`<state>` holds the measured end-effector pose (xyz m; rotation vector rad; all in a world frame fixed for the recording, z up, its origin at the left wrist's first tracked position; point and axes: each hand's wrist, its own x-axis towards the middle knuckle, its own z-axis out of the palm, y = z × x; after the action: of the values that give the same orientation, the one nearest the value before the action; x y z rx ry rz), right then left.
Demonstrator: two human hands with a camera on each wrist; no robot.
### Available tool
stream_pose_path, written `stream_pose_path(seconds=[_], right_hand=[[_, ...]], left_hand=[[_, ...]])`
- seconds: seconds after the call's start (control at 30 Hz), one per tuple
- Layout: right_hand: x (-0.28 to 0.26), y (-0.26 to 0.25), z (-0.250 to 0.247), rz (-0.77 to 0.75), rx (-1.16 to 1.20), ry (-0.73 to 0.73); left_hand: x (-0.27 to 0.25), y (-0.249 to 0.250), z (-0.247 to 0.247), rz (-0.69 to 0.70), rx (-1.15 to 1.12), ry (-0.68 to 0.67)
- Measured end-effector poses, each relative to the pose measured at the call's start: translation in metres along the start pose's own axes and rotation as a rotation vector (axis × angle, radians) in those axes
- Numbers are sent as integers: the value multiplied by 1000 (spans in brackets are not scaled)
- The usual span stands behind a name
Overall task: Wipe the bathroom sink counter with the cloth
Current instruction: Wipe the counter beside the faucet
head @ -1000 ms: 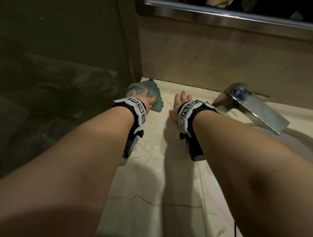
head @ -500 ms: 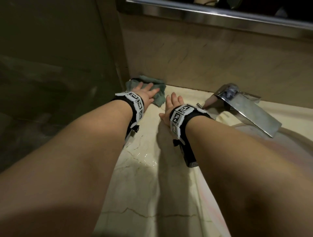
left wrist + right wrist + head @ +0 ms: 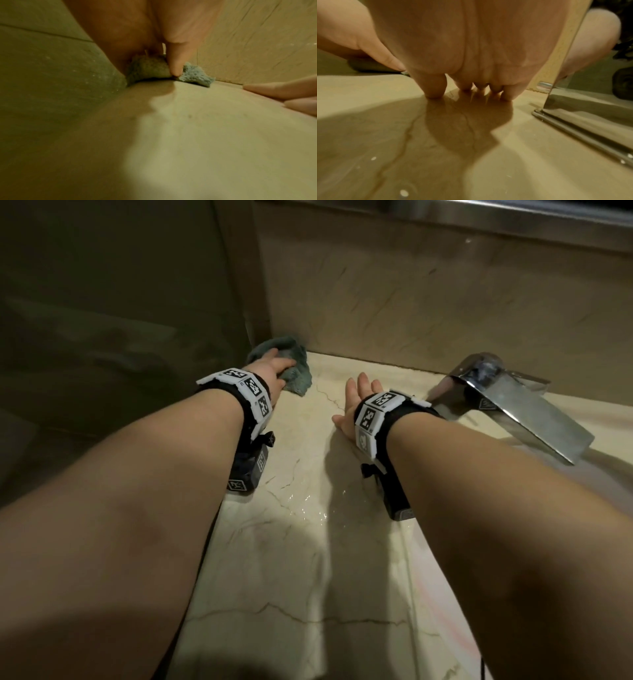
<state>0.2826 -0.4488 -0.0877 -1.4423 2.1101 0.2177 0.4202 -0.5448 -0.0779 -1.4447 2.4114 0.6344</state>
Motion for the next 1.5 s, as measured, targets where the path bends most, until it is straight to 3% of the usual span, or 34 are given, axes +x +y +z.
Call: stream_pose_path(seconds=[0.1, 0.23, 0.53, 0.83, 1.03, 1.27, 1.5], right_hand=[[0, 0, 1, 11, -69, -10], [-3, 0, 1, 79, -356, -85], [4, 3, 7, 87, -291, -83], [8, 5, 10, 73, -239, -57], [5, 7, 8, 53, -229, -59], [5, 6, 7, 59, -288, -50], [9, 8, 14, 56, -242, -9]], left_hand=[[-19, -4, 4, -4, 23, -34], [-46, -8, 14, -23, 81, -131], [-24, -4, 13, -37, 268, -225], [18, 11, -8, -60, 200, -183], [8, 9, 2, -61, 168, -75], [-28, 8, 25, -99, 273, -207], [-32, 6, 36, -83, 259, -233]])
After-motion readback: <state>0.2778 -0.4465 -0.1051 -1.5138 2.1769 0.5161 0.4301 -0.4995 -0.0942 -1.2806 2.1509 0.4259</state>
